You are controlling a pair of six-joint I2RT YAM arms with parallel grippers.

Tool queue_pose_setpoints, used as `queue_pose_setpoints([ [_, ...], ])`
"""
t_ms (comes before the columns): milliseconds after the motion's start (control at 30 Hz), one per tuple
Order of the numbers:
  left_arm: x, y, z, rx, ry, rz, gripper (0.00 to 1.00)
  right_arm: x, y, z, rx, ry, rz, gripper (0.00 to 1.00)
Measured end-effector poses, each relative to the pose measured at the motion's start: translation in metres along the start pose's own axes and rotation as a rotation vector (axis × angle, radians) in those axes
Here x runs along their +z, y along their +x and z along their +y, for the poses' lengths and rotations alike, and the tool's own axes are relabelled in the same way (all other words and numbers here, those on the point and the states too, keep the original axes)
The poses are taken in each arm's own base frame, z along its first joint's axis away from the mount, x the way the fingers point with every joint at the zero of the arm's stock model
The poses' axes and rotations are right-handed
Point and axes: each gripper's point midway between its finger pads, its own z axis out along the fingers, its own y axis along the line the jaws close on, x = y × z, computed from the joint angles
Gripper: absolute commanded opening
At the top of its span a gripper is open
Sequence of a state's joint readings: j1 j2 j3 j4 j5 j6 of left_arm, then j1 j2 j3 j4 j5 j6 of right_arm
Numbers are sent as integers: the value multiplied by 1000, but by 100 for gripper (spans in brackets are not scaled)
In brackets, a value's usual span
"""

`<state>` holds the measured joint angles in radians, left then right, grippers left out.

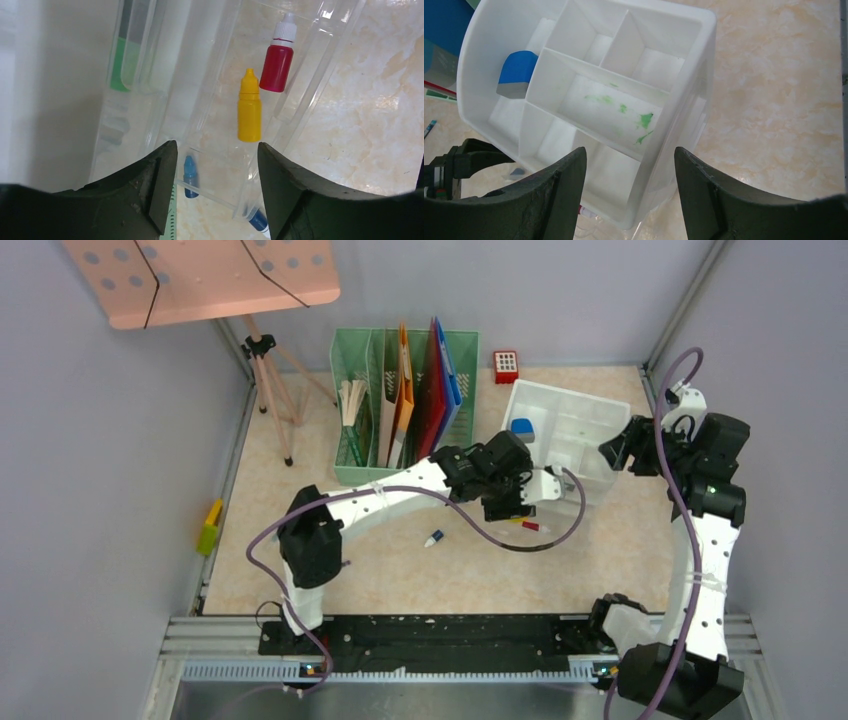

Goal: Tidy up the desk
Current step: Place the stationery in the drawer, then pick up the stationery from the center of the board.

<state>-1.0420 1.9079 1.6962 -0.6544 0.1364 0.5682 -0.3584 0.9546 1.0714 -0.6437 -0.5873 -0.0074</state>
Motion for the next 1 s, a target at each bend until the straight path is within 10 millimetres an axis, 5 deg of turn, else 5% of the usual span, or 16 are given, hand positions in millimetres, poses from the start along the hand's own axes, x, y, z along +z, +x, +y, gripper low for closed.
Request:
queue_pose_setpoints([
  [167, -21, -5, 4, -41, -48, -29, 67, -1, 0, 1, -2, 0, -3, 65],
  [333, -79, -8, 5, -83, -149, -105, 69, -1, 0, 1, -3, 0, -5, 65],
  [500, -118, 24, -2, -125, -255, -96, 71, -1, 0, 1, -4, 0, -6, 65],
  [833, -71, 181, -59, -320, -207, 228, 75, 1, 2, 0, -4, 0, -7, 65],
  [1000, -45, 194, -57, -376, -199, 253, 75, 1, 2, -1, -4, 3, -7, 65],
])
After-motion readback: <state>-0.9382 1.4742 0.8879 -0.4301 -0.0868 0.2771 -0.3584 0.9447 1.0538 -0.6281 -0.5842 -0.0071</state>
